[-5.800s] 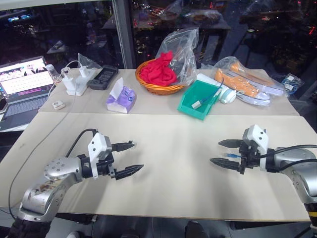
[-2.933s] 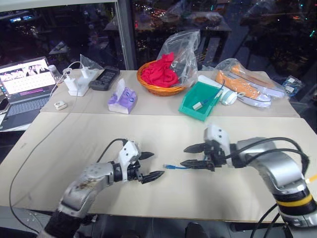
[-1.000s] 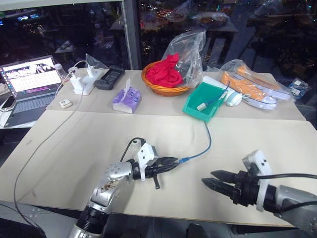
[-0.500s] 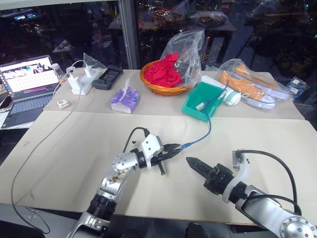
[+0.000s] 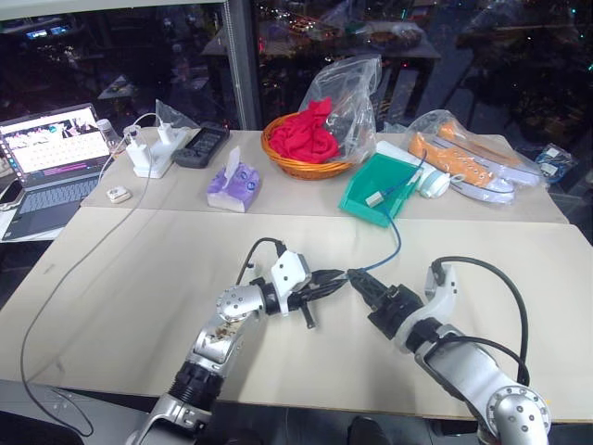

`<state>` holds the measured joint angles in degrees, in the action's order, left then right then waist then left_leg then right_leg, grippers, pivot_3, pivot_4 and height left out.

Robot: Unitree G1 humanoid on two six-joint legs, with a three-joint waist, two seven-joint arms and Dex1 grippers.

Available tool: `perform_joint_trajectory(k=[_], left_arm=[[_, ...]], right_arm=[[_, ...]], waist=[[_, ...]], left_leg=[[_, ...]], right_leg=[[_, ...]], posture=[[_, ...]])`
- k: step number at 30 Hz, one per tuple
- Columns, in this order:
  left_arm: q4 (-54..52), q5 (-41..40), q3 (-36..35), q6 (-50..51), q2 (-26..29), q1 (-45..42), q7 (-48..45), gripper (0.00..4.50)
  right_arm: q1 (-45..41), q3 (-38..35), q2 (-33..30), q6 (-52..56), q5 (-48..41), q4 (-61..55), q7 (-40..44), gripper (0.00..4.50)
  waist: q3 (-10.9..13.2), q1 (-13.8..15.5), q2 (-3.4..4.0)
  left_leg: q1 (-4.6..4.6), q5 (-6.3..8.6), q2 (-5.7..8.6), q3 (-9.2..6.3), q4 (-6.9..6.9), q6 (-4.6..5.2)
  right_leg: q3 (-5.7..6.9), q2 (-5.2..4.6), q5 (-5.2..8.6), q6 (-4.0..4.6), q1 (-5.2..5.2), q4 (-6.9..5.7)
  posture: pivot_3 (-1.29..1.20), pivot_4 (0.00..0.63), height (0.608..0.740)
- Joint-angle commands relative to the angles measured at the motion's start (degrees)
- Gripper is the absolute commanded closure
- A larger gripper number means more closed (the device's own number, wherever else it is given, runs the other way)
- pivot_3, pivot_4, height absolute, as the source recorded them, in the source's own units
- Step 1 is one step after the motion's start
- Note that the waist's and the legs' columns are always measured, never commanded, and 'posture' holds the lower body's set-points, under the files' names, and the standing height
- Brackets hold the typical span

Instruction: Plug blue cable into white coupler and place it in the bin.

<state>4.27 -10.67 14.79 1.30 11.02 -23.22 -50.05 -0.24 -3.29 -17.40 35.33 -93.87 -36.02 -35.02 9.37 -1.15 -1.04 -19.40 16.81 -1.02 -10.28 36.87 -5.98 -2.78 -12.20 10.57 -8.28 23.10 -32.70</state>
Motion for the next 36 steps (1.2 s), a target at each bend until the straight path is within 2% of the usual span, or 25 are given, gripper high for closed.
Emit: perform_joint_trajectory(k=[1,16,20,25,26,36], left_arm=[[-2.18,-1.0,0.0,-0.41,-0.19,-0.97,-0.3,4.42],[-3.59,-1.0,0.3,0.36,0.69,0.04,-0.52,4.42],[-3.85,-1.02,0.28,0.6,0.73,0.07,-0.42,4.42],[-4.03,-1.02,0.31,0.82,0.84,0.22,-0.33,4.42],[-4.09,-1.04,0.32,0.89,0.85,0.25,-0.29,4.42],[-4.04,-1.07,0.41,0.94,0.86,0.21,-0.18,4.42]], right_arm=[[-0.88,-0.1,0.29,-1.61,0.42,-0.34,0.71,1.58],[-2.05,-0.69,2.28,-4.82,0.81,0.79,2.88,1.58],[-2.26,-0.47,2.0,-4.47,0.76,0.83,3.82,2.45],[-2.47,-0.26,1.99,-4.42,0.78,0.82,4.09,4.26],[-2.46,-0.24,1.96,-4.39,0.76,0.82,4.18,4.48],[-3.13,0.29,1.68,-3.94,0.87,0.9,5.04,4.48]], waist=[[0.0,0.03,0.0],[0.01,-0.03,0.02],[0.01,-0.03,0.02],[0.01,-0.04,0.02],[0.01,-0.03,0.02],[0.01,-0.02,0.02]], left_leg=[[0.0,0.0,0.0,0.0,0.0,0.0],[0.0,0.0,0.0,0.0,-0.01,0.01],[0.0,0.01,0.0,0.0,-0.01,0.01],[0.0,0.01,0.0,0.0,-0.01,0.01],[0.0,0.01,0.0,0.0,-0.01,0.01],[-0.01,0.01,0.0,0.0,-0.01,0.02]], right_leg=[[0.0,0.0,0.0,0.0,0.0,0.0],[0.0,0.0,0.0,0.0,0.01,0.0],[0.0,0.0,0.0,0.0,0.01,0.01],[0.0,0.0,0.0,0.0,0.01,0.01],[0.0,0.0,0.01,0.0,0.01,0.01],[0.0,0.0,0.01,0.0,0.01,0.01]], posture=[[0.0,0.15,0.74],[0.0,0.15,0.74],[0.0,0.15,0.74],[0.0,0.15,0.74],[0.0,0.15,0.74],[0.0,0.15,0.74]])
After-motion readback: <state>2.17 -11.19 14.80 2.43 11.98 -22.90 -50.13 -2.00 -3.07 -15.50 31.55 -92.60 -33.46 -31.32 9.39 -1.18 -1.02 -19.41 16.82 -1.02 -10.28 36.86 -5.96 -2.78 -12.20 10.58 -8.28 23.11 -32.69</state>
